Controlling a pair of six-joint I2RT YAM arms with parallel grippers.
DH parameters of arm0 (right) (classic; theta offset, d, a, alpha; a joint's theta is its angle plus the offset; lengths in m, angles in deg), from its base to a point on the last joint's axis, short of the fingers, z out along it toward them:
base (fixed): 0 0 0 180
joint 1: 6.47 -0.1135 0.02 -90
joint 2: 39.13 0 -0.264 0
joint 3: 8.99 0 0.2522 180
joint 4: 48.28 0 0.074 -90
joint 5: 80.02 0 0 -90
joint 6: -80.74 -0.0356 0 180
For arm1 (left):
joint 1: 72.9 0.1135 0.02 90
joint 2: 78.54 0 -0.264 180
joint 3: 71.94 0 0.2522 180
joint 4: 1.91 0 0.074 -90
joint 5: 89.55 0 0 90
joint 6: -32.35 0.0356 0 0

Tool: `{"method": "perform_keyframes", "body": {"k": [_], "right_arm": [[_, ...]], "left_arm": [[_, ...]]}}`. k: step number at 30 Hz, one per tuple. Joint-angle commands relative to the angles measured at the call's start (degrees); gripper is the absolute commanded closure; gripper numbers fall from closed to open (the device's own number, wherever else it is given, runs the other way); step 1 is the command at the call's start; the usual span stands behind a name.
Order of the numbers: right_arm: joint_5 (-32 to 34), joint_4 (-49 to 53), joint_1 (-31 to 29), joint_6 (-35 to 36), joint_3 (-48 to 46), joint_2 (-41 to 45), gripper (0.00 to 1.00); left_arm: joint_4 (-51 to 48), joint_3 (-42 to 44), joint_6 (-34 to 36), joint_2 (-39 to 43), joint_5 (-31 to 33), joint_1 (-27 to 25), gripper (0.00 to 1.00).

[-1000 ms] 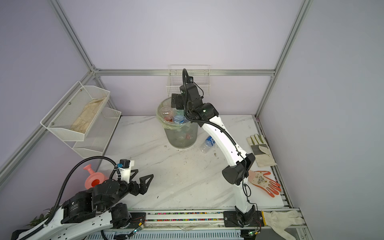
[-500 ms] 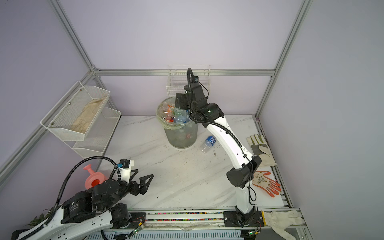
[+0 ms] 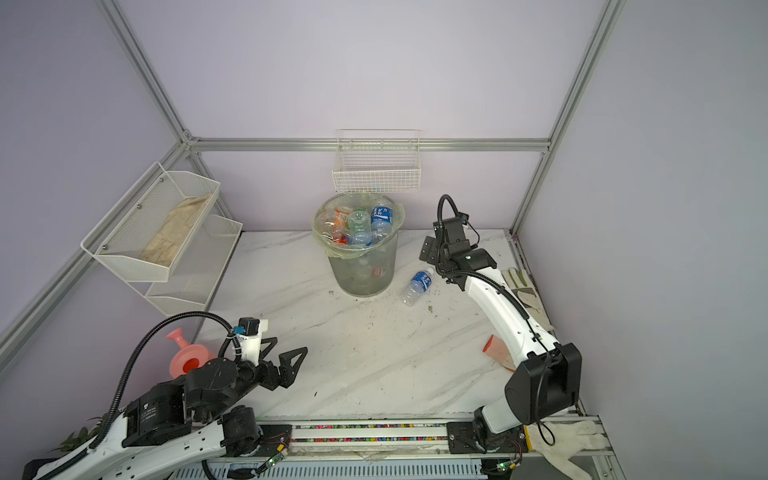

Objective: Throw the plastic bottles in the bin
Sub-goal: 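Lower the right gripper to the upright blue-label bottle beside the wastebasket, then close the right gripper around the upright blue-label bottle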

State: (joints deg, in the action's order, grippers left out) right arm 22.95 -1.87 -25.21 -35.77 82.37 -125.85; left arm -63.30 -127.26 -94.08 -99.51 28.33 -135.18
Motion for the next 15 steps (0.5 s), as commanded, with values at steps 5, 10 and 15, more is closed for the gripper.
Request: {"method": "perform_keyframes", "body": {"k": [5, 10, 15], "right_arm": [[-8.08, -9.87, -0.07, -2.27, -4.55, -5.96, 0.03], [-9.21, -11.87, -0.09, -3.07, -2.49, -12.84, 0.03], [-8.43, -12.58, -0.07, -3.51, -1.66, -20.04, 0.03]], "left_arm": [[1.57, -1.60, -0.68, 1.99, 0.07, -0.30, 0.00], [1.53, -1.34, -1.31, 1.94, -0.08, -0.29, 0.00], [1.55, -1.45, -1.46, 1.78, -0.12, -0.25, 0.00]]}}
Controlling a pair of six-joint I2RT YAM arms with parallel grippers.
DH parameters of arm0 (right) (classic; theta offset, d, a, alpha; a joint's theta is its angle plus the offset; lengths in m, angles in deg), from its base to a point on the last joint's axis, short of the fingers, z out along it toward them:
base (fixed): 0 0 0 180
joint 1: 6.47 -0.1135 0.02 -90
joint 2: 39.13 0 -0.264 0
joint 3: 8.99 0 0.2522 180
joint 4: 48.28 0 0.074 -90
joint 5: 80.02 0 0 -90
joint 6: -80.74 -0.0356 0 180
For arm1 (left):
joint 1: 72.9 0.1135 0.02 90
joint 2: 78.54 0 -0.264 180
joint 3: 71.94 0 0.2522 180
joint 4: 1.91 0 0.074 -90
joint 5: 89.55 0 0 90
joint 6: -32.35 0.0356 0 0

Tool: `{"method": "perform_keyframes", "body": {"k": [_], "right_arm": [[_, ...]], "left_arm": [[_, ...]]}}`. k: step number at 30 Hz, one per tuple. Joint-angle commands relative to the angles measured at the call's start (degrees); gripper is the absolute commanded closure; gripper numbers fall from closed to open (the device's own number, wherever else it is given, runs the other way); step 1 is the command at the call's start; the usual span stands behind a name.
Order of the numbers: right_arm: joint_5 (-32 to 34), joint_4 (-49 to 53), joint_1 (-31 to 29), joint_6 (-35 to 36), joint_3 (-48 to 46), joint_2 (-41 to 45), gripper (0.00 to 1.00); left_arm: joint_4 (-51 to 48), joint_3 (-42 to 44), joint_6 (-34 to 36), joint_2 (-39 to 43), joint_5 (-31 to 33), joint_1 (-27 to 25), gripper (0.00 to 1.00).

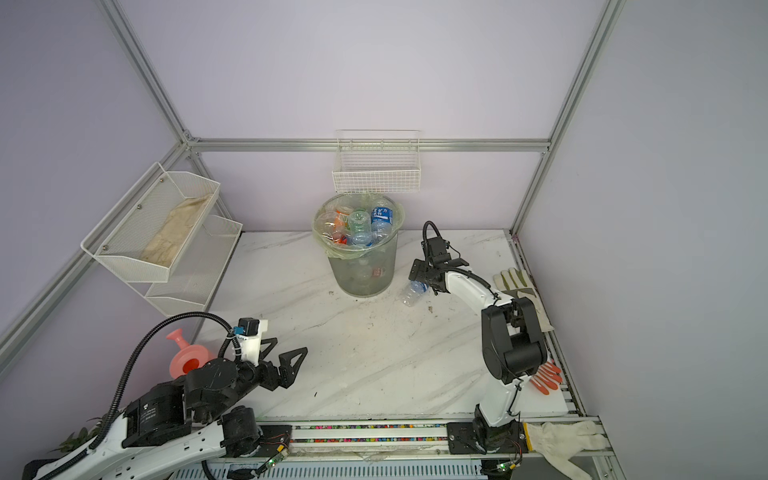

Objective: Throw the plastic bottles in the bin
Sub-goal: 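Close the right gripper around the upright blue-label bottle, then lift the upright blue-label bottle high with the right gripper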

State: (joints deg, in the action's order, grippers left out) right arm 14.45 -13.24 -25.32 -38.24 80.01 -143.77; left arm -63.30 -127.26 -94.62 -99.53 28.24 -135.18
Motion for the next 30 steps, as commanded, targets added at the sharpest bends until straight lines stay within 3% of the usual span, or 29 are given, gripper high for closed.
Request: {"method": "perform_keyframes", "body": {"k": [1, 6, 15, 22, 27, 30], "right_arm": [[0.24, -1.85, -0.02, -1.24, 0.45, -2.84, 0.03], [0.59, -3.62, 0.00, -1.96, 1.25, -6.04, 0.07], [1.35, -4.12, 0.01, -1.18, -1.87, -2.36, 0.62], [5.24, 0.21, -0.02, 0.25, 0.44, 10.27, 0.65], [2.76, -2.89, -1.08, 1.36, 8.51, 23.71, 0.64], [0.70, -5.95, -1.92, 1.98, 15.24, 25.63, 0.64]], "left_arm": [[1.57, -1.33, -1.02, 1.83, -0.15, -0.30, 0.00], [1.57, -1.33, -0.83, 1.82, -0.15, -0.30, 0.00], [1.31, -1.60, -0.31, 2.27, 0.34, -0.30, 0.00], [1.15, -2.25, 0.03, 2.02, 0.43, -0.30, 0.00], [1.28, -2.71, 0.00, 1.26, 0.77, -0.30, 0.00], [1.84, -2.73, 0.14, 0.72, 0.78, -0.30, 0.00]]}}
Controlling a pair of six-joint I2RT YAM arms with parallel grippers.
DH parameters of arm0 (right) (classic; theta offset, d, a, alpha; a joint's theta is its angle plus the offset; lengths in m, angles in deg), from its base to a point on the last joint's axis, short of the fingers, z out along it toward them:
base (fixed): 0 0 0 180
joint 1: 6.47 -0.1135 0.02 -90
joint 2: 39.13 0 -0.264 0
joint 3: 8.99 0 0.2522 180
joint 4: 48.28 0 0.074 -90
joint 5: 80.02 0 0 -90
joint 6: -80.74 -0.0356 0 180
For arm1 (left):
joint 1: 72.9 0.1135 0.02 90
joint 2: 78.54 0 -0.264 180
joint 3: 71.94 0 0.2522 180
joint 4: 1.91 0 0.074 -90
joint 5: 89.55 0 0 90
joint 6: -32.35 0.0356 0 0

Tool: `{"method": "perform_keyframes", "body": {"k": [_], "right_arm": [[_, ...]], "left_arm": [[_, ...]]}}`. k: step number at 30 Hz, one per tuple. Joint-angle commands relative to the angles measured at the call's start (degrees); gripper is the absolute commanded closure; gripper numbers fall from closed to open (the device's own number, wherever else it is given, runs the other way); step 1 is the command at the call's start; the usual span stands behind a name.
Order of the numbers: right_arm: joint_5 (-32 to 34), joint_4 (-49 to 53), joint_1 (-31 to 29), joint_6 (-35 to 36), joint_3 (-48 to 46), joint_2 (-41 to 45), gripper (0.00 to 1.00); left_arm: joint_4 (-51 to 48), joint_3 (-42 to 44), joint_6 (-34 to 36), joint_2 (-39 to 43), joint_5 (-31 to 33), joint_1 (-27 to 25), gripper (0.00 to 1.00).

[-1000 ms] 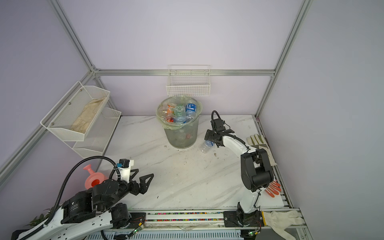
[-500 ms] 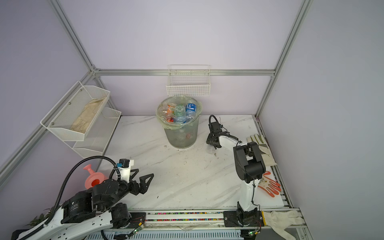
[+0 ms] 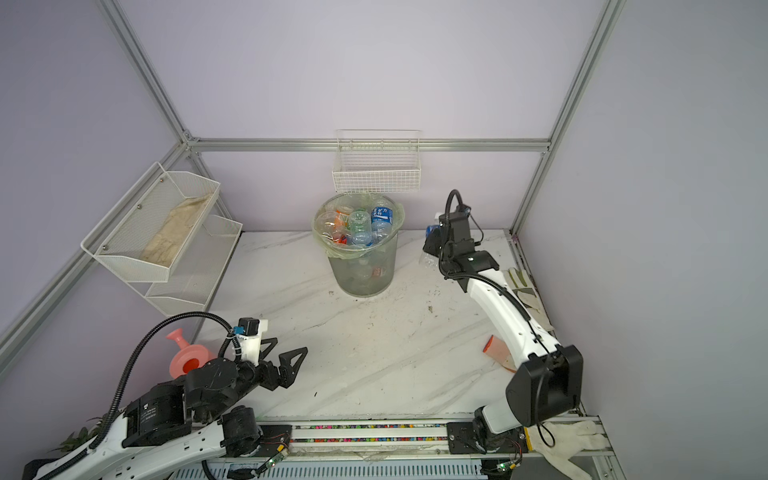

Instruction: Throw the plastic bottles in the bin

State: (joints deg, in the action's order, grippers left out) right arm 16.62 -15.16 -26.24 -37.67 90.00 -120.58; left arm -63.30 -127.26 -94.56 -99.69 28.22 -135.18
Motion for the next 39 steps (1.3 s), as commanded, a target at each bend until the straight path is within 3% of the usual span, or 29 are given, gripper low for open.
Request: {"method": "perform_keyframes", "body": {"k": [1, 5, 12, 13, 14, 15, 18, 19, 20, 25, 32, 39], "right_arm": [[-2.53, -4.88, -1.04, 1.46, 7.46, 2.44, 0.64], [-5.66, -8.13, -2.73, 1.07, 17.28, -1.60, 0.62], [-1.10, 0.32, -11.87, 6.01, 40.87, -21.04, 0.54], [-0.65, 1.74, -12.43, 6.48, 43.06, -23.45, 0.50], [0.29, 3.59, -12.66, 6.61, 45.51, -25.76, 0.36], [1.38, 4.89, -12.67, 6.49, 46.86, -27.63, 0.28], [0.42, 5.38, -12.66, 7.93, 46.70, -30.06, 0.14], [0.18, 5.95, -12.67, 8.36, 46.80, -30.32, 0.04], [0.35, 6.54, -12.68, 8.63, 46.63, -30.28, 0.03], [0.95, 2.95, -12.73, 9.41, 40.72, -25.80, 0.02], [1.14, 2.45, -12.71, 9.55, 40.16, -21.14, 0.03], [1.42, 0.75, -12.74, 9.37, 33.27, -10.97, 0.03]], "left_arm": [[2.06, -2.73, 0.06, 0.76, 0.72, -0.29, 0.00], [2.81, -2.87, 0.16, -0.10, 0.31, -0.30, 0.00], [2.82, -3.59, 0.10, -0.57, 0.21, -0.34, 0.00], [2.86, -3.61, 0.13, -0.44, 0.25, -0.30, 0.00], [2.86, -3.69, 0.12, -0.38, 0.27, -0.30, 0.00], [2.83, -3.65, 0.17, -0.22, 0.31, -0.30, 0.00], [2.76, -3.54, 0.14, 0.14, 0.31, -0.30, 0.00], [2.73, -3.54, 0.25, 0.21, 0.27, -0.30, 0.00], [2.62, -3.54, 0.30, 0.31, 0.36, -0.30, 0.00], [2.60, -3.40, 0.24, 0.24, 0.76, -0.30, 0.00], [2.71, -3.46, 0.12, -0.23, 0.45, -0.30, 0.00], [2.72, -3.53, 0.10, -0.21, 0.53, -0.28, 0.00]]}}
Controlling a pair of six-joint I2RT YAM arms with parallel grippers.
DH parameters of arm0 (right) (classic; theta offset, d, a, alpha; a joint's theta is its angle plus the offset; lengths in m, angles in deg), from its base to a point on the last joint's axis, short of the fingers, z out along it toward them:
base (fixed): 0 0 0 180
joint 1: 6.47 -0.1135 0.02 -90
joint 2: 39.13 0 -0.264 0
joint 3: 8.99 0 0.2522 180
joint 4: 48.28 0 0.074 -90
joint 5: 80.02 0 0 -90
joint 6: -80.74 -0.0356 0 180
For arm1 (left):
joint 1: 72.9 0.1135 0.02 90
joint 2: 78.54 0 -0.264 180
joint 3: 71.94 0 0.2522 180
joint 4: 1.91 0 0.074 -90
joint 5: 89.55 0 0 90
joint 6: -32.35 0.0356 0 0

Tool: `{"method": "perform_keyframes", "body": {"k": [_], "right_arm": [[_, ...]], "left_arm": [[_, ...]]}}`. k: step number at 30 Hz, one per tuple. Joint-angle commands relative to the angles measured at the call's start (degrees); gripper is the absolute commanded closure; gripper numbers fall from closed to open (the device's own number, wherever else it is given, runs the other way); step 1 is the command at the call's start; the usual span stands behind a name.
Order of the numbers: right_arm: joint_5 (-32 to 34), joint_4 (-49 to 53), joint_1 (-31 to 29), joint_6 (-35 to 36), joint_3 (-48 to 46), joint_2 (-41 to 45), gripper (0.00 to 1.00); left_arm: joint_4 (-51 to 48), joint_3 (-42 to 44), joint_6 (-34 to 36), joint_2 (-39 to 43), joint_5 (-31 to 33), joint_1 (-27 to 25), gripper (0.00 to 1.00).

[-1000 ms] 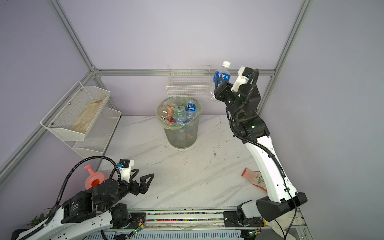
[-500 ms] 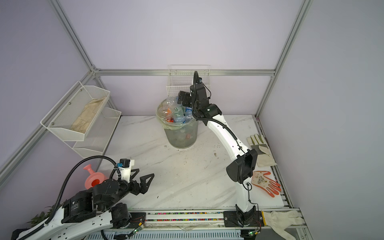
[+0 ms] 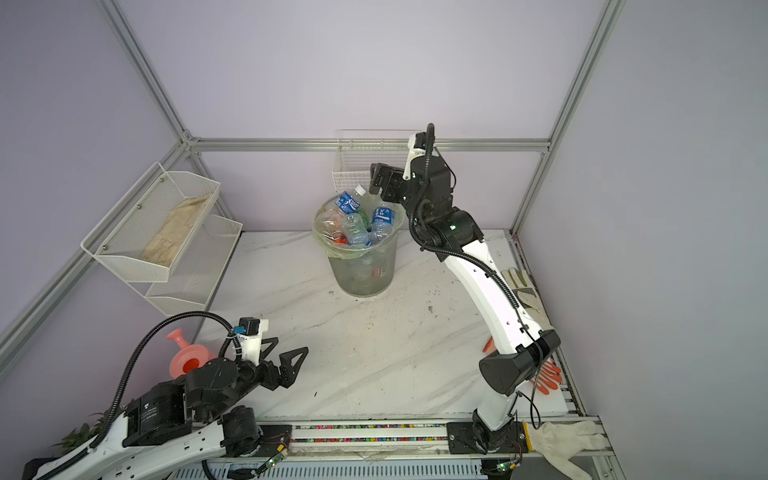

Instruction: Throw the plastic bottles in the bin

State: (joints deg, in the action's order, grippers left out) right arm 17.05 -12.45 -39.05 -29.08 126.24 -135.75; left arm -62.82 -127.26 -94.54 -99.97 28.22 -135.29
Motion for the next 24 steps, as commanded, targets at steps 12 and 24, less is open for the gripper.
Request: {"method": "perform_keyframes", "body": {"k": [12, 24], "right_arm": [[11.88, -0.98, 0.15, 2.54, -32.57, 29.83, 0.03], [23.78, -2.16, 0.15, 8.94, -59.43, 47.57, 0.03]], "left_arm": [[3.02, -5.50, 1.93, -3.33, 1.67, -0.19, 0.00], [0.27, -6.25, -0.04, -8.28, 25.53, -0.26, 0.00]]}}
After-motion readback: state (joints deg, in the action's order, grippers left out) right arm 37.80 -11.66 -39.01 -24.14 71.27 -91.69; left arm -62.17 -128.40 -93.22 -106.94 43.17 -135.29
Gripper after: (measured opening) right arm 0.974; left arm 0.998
